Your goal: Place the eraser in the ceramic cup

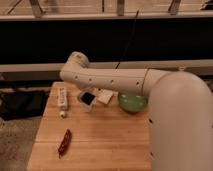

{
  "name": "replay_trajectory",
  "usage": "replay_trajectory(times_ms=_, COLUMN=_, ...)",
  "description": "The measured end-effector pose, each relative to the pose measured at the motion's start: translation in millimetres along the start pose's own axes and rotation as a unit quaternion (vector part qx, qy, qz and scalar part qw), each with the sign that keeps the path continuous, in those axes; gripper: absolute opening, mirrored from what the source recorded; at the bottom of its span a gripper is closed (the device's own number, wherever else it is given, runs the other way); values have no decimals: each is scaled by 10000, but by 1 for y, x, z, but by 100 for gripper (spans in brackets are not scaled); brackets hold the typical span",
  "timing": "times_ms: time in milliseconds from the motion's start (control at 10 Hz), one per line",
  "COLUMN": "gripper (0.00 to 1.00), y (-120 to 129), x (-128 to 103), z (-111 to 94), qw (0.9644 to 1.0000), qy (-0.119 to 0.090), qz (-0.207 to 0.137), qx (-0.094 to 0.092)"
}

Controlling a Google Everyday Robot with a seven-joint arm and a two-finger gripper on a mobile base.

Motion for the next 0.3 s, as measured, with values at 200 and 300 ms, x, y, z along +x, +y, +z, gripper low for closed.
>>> replay_trajectory(times_ms=200, gripper=16, y=0, x=1, z=0, qw=10000, qy=18, qz=-9, qx=6)
replay_trajectory(times_ms=300, gripper=18, y=-1, x=1, z=1, qw=10000, qy=28, qz=-15, qx=15)
